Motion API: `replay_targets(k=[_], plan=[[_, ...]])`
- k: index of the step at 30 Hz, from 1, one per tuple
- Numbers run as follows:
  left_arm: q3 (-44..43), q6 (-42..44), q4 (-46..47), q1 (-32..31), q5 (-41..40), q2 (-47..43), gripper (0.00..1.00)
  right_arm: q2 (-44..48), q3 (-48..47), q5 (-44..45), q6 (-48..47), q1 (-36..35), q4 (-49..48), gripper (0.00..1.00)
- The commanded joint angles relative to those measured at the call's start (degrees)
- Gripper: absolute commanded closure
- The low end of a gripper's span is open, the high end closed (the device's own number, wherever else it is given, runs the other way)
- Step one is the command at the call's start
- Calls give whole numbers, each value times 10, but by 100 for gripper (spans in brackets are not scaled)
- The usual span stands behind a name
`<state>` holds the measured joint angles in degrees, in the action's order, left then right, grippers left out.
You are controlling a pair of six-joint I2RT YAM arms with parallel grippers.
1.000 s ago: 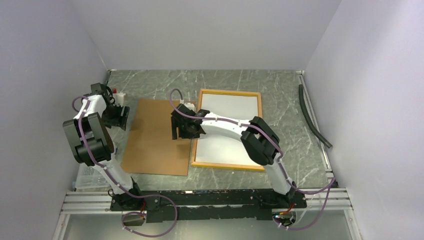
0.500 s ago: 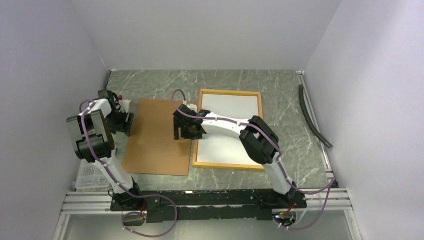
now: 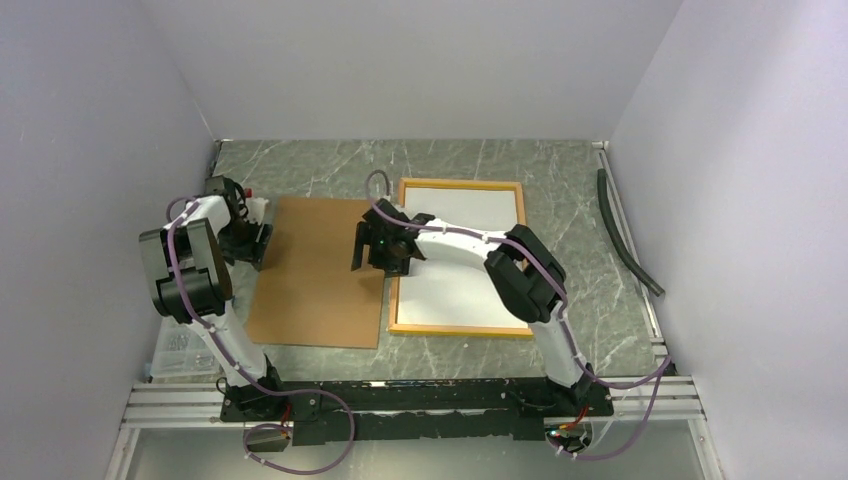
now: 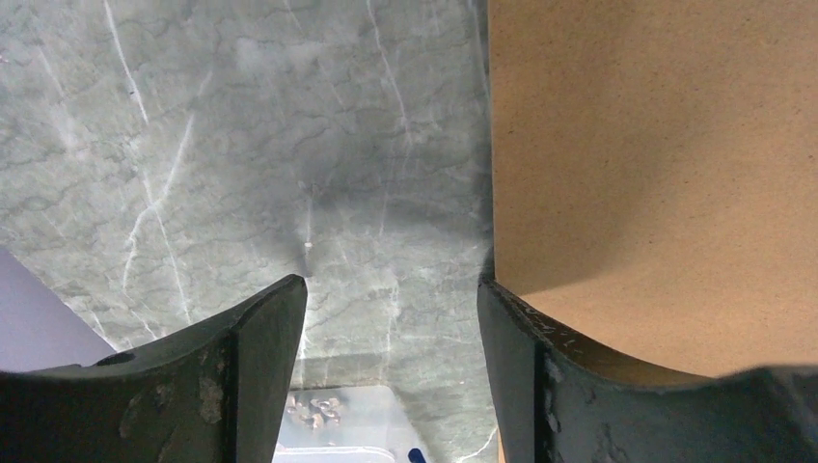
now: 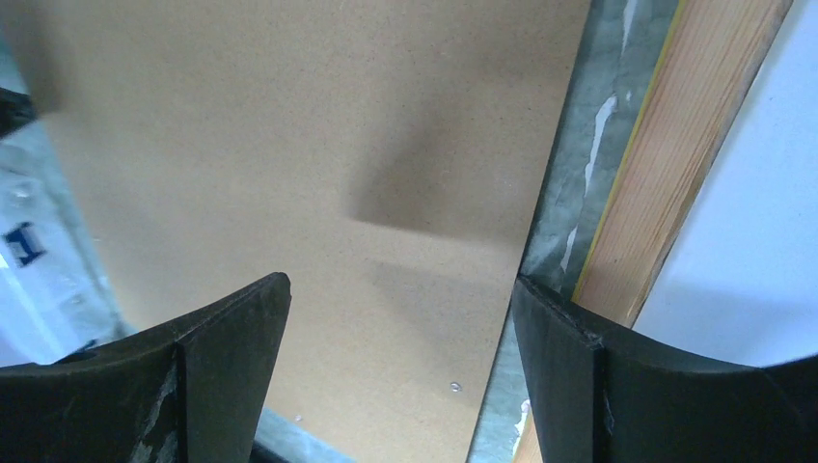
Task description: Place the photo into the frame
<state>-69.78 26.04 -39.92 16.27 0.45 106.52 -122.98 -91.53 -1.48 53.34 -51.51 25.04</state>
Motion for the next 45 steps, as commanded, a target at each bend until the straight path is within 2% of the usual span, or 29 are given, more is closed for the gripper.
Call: replay_targets(k=[1,8,16,24,32,34,37,41,45], plan=[[13,-29,-6,-30,83,45,29,33,40,-91,68,18,-176,12],[-6,-21,-36,-32,121,58,32,65,73,-185,137,32,-330,15],[-19,-21,-57,-35,148,68,34,130,173,-238,238,32,-591,22],[-15,-16,-57,-36,151,69,36,157,210,-252,235,24,-683,25],[-19,-15,-65,-37,153,55,36,113,213,-272,246,21,-676,31],[-18,-13,-64,-37,150,49,36,120,213,-268,237,22,-657,34],[-19,-13,-61,-37,144,38,36,150,203,-246,188,22,-578,39],[-44,-18,-70,-37,144,21,33,190,198,-217,136,24,-474,58],[-90,-22,-94,-37,155,5,30,214,189,-190,101,24,-375,88]])
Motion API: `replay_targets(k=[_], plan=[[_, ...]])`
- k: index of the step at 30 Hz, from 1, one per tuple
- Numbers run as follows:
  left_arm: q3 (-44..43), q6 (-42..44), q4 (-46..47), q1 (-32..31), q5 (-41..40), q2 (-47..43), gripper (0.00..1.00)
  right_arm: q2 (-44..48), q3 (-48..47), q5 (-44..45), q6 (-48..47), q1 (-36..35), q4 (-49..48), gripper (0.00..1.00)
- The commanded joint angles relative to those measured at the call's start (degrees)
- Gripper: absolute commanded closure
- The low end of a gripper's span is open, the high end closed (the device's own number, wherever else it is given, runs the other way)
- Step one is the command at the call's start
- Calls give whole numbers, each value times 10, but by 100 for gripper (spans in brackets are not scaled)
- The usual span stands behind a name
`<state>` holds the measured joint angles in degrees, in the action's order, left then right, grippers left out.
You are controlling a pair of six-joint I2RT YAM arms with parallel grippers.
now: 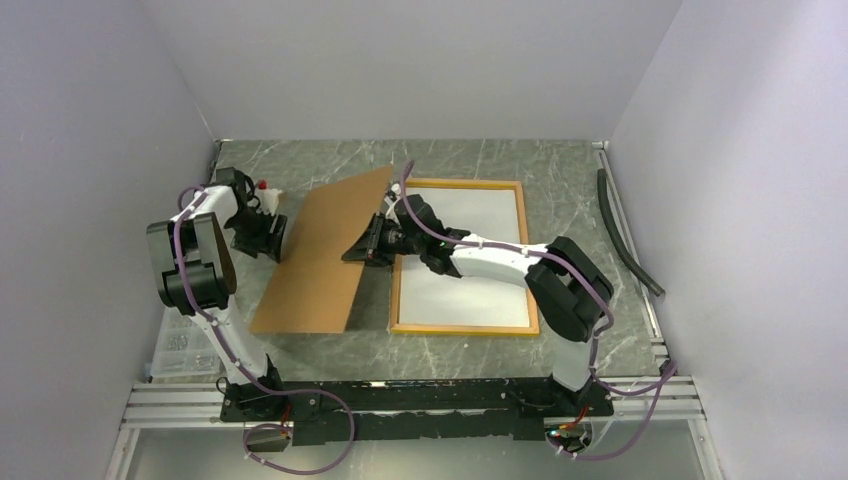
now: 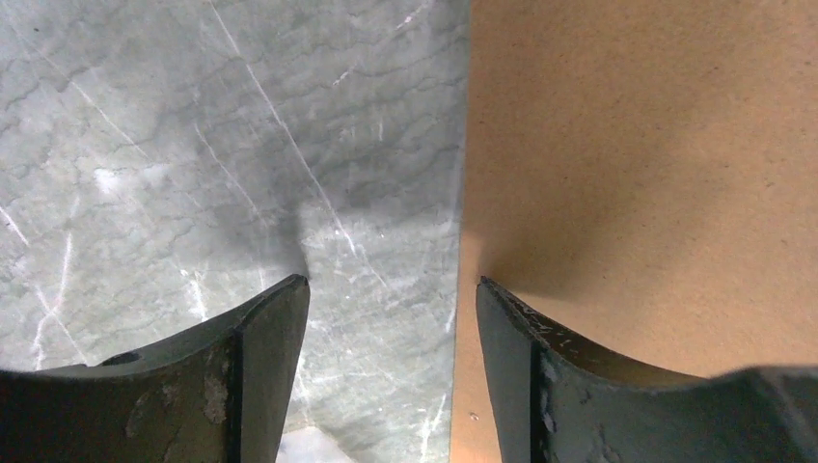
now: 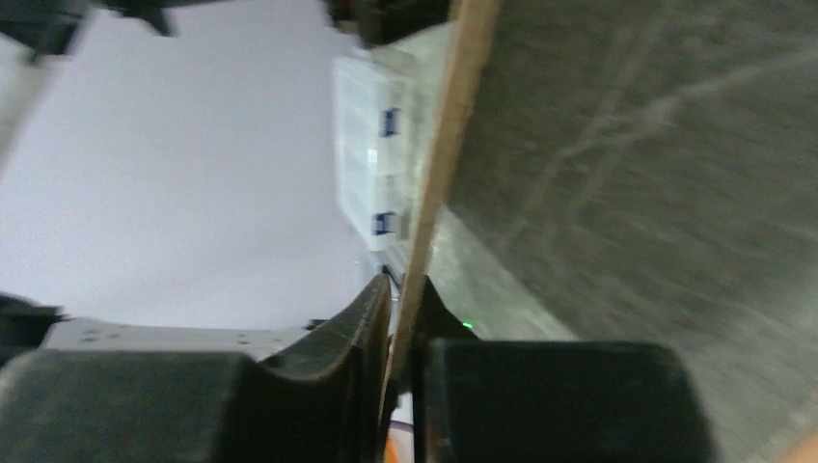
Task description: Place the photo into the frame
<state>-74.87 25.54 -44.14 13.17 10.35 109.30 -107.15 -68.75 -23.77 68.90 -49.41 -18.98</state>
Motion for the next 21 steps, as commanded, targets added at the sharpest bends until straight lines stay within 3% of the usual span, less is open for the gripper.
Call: replay_targets(k=[1,5,9,12,16,21], plan=[[-52,-16,-60,-6,59,-27,29,59,-39,36,-59,4,78,93],[-124,-2,-108,-6,87,-61,24,70,-56,40,-61,13,109,100],[-176,47,-151,-19,153,-141,18,78,-95,30,-43,41,127,100],[-145,113,-145,-50,186,-240,16,82,-130,37,1,72,166,100],[-64,195,-142,-151,130,-361,15,88,-149,26,93,112,159,100],[-10,238,-142,-195,101,-457,15,60,-272,28,95,119,245,100]])
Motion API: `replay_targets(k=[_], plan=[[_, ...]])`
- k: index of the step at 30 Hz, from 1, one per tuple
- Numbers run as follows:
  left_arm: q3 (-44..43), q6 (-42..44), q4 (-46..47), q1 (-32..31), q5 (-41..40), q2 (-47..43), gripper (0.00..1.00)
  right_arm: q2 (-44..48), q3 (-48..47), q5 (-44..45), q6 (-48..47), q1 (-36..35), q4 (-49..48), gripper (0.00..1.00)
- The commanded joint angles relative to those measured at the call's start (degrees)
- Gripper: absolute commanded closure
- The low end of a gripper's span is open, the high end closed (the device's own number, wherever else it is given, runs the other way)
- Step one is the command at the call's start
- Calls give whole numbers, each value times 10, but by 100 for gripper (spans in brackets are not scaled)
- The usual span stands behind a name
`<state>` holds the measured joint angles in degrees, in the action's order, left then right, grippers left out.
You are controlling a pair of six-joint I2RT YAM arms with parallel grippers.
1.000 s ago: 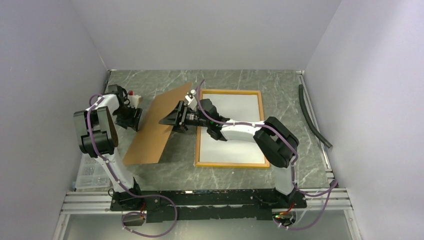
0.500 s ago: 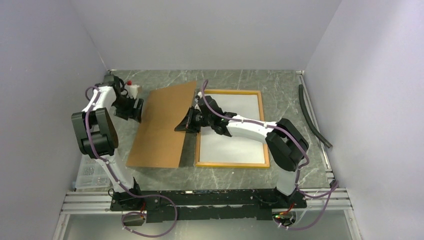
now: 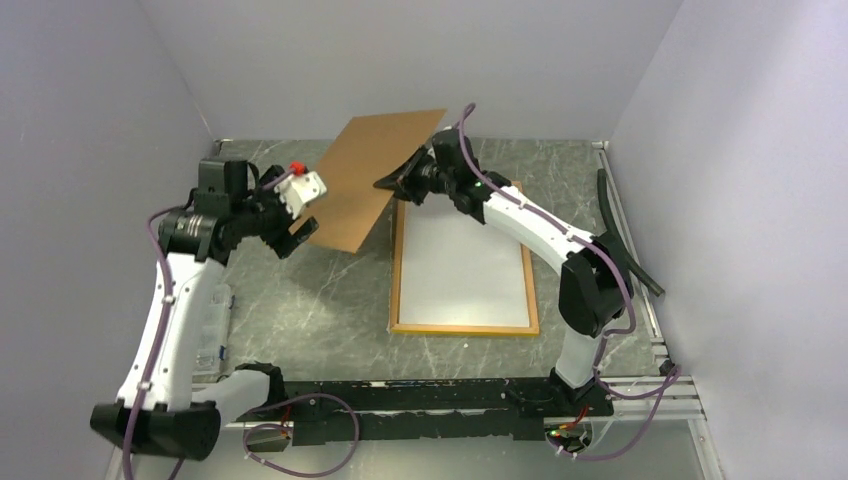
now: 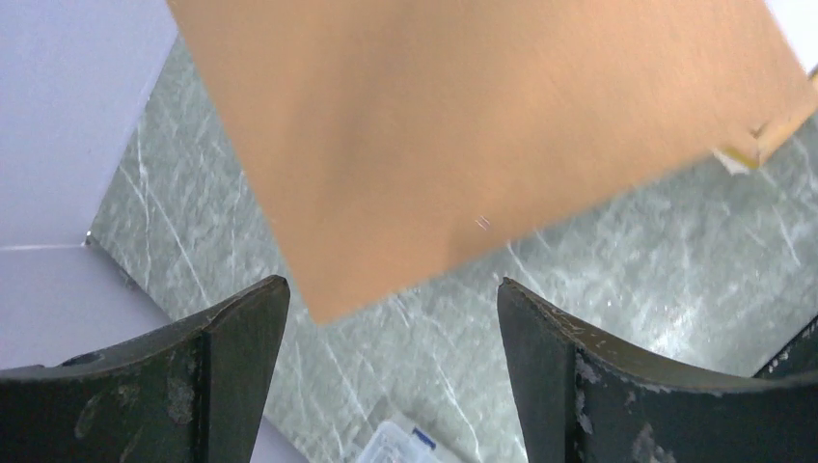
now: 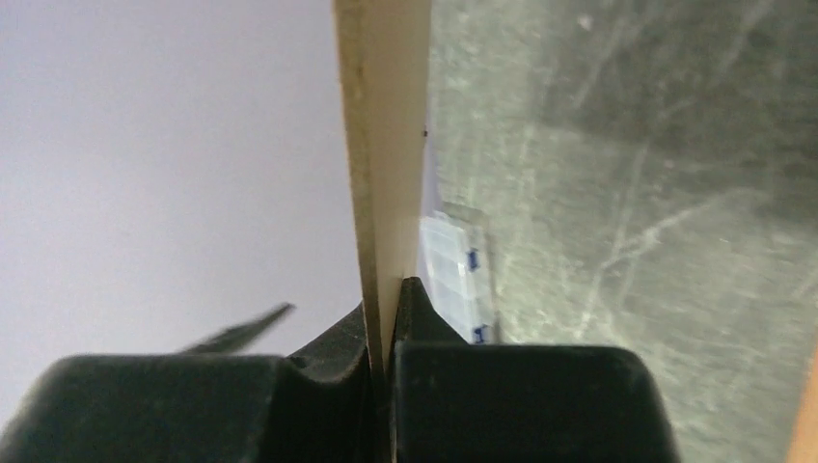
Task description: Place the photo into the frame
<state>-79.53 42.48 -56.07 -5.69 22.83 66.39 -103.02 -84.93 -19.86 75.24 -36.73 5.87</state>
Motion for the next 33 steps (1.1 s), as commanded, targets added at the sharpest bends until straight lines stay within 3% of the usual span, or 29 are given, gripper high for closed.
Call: replay_targets(k=[1,6,12,15,24,33], plan=[[34,75,-27,-8,-21,-40,16,14,-126,-15,34,-7,-2,100],[34,130,-47,-12,9,-91,14,13,-102,-38,79,-6,-44,100],[115,182,101,-14,26,-194,14,26,-52,-75,129,-10,-117,100],[118,206,109,-15,61,-212,17,31,-38,-76,145,-17,-133,100],[115,266,21,-14,136,-228,24,16,-40,-76,177,-42,-157,100],[120,370,-41,-14,121,-275,24,13,-40,-78,180,-42,-155,100]])
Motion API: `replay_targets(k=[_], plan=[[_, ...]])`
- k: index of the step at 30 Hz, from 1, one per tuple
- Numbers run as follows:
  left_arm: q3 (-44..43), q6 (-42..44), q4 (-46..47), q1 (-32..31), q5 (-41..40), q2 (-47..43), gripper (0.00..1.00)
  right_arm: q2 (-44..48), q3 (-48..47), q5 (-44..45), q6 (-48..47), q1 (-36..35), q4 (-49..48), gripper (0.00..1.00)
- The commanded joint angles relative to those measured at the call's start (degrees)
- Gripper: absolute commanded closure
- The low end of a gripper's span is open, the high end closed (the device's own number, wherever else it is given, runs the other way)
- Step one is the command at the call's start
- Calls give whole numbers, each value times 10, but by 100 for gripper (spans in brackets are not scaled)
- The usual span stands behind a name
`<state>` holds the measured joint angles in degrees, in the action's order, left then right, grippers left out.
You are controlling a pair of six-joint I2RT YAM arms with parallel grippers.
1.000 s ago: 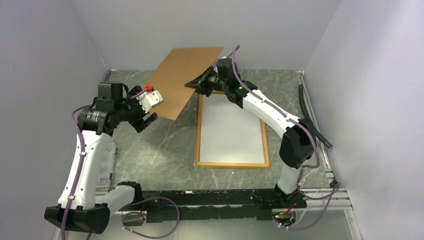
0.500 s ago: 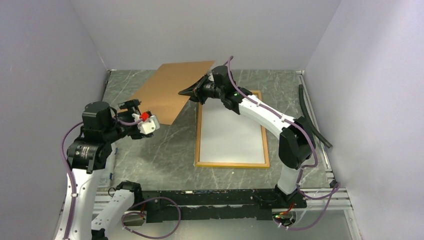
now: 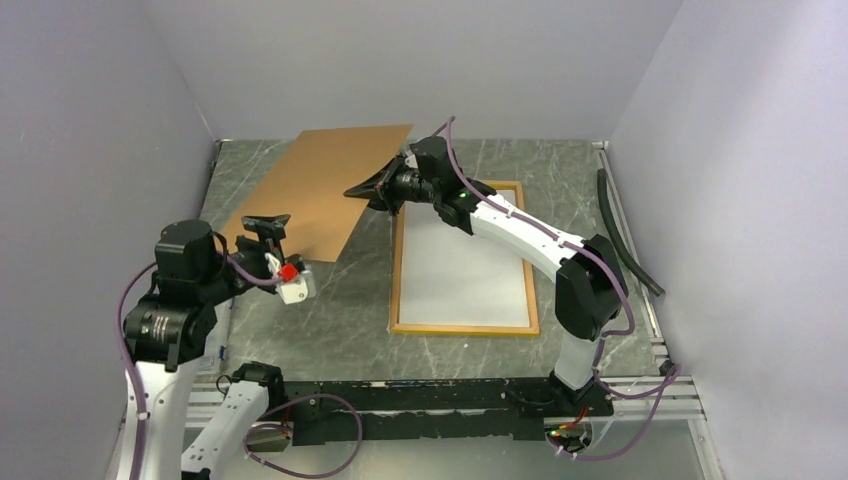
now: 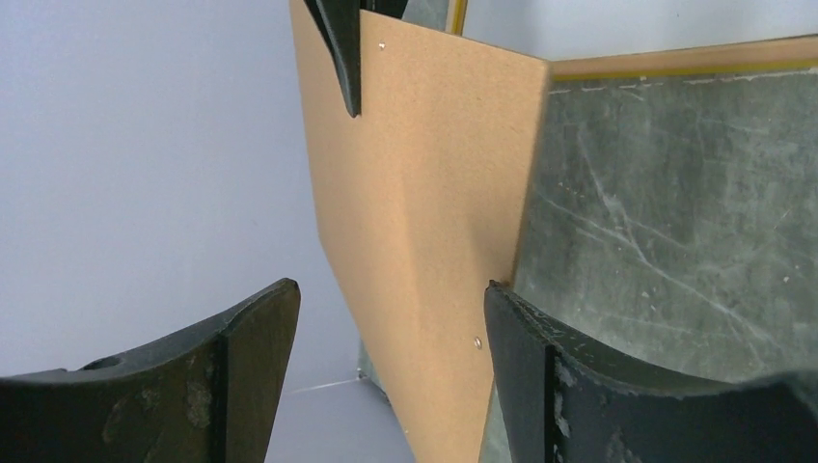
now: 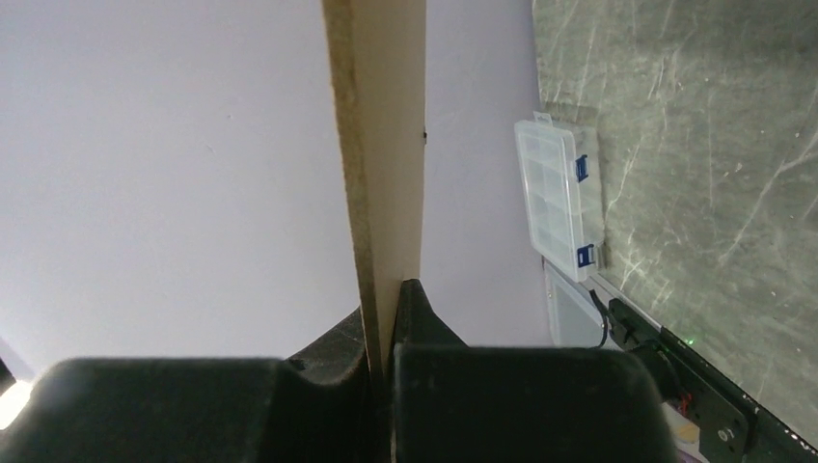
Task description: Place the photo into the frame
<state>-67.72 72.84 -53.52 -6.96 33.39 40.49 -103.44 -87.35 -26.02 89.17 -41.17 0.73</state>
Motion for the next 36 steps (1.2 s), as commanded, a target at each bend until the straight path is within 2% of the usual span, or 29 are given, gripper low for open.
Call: replay_targets(k=[1,8,10,17,22,26,30,33,35,36], plan=[[-3,71,-80,-2,13,-15,24,17,-17,-16,42,3,-104,100],[-35,123,-186,-2,8,-8,24,20,-25,-11,35,3,-89,100],[-31,97,-160,-2,8,-15,24,24,-24,-5,36,2,-90,100],[24,-3,20,-2,37,-47,30,19,-30,0,46,-14,-98,100],[18,-8,16,-2,40,-17,33,19,-22,9,54,-30,-109,100],[25,-17,45,-2,30,-9,45,15,-26,14,53,-41,-102,100],[24,-9,32,-2,30,-6,59,21,-19,28,55,-46,-101,97],[26,-5,32,-2,30,-6,76,16,-21,21,52,-49,-114,84],[34,-11,49,-2,29,-11,93,11,-22,5,45,-49,-123,72],[40,-12,58,-2,28,-15,97,11,-18,-3,38,-49,-125,65]])
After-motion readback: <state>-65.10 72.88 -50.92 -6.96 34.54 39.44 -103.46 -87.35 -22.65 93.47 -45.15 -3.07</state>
